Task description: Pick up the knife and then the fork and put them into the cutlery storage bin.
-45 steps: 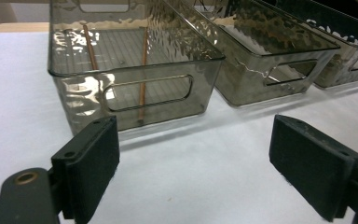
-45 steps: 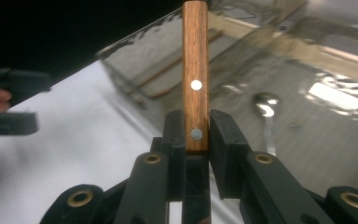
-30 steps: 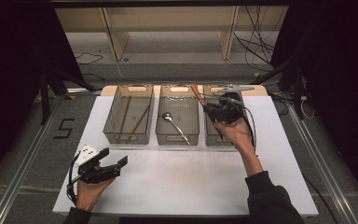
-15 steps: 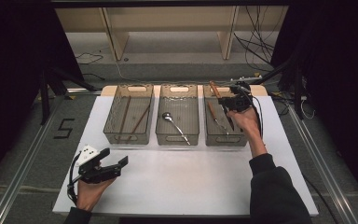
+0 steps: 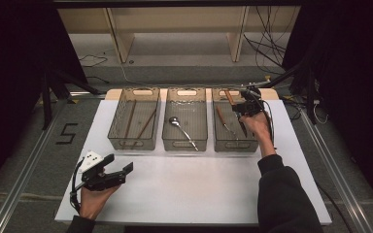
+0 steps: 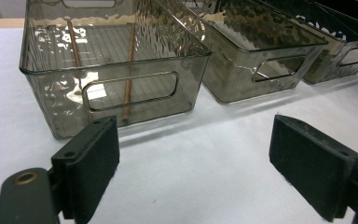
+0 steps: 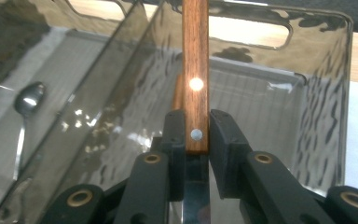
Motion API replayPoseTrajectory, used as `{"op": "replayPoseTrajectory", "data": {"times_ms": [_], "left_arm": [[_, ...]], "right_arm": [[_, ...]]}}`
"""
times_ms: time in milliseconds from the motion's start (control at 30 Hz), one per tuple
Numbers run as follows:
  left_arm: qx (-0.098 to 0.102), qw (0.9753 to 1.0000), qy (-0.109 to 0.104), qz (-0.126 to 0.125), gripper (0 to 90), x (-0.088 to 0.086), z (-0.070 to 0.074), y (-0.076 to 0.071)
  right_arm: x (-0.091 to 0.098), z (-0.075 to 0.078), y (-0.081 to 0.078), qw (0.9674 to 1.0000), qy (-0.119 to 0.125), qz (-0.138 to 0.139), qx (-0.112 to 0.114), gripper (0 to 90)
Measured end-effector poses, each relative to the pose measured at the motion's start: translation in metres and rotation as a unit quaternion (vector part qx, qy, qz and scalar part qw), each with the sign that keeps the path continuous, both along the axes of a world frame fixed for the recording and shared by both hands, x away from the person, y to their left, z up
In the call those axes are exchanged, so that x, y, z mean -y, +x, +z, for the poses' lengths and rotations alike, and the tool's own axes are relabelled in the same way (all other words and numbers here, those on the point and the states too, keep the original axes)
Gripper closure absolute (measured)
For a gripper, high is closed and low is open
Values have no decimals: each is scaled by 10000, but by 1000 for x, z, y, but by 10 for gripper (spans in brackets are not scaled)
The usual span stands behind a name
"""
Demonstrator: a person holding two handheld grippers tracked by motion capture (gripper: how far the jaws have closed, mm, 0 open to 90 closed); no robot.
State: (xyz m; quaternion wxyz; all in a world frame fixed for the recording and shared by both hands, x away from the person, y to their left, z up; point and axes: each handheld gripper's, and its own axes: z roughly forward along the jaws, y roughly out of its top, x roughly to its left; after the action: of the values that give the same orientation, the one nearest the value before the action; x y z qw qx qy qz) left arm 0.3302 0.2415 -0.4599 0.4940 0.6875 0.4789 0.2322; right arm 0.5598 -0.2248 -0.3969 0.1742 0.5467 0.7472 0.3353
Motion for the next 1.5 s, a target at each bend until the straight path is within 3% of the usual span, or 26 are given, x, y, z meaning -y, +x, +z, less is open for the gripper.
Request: {"op": "replayPoseTrajectory", "data": {"times_ms": [400,467,533,1000,1233,1500], "left_arm": [[9,10000,-8,16,157,0,0,-1],[11,10000,-10,21,157,-1,0,-1],[8,10000,-7,21,157,-1,0,-1],[2,10000,11,13,156,-1,0,-2],[3,10000,21,8,156,0,1,-3],[2,10000,12,-4,156,0,0,-3]], "right_arm": [[0,-13,1,9995,-206,14,-257,744],[1,-12,-1,9998,-72,2,-185,627],[1,-8,-4,9999,51,75,-141,576],[-5,18,-34,9981,280,399,384,448],[-12,25,-60,9944,467,716,625,402],[-19,23,-95,9881,624,1096,880,338]]}}
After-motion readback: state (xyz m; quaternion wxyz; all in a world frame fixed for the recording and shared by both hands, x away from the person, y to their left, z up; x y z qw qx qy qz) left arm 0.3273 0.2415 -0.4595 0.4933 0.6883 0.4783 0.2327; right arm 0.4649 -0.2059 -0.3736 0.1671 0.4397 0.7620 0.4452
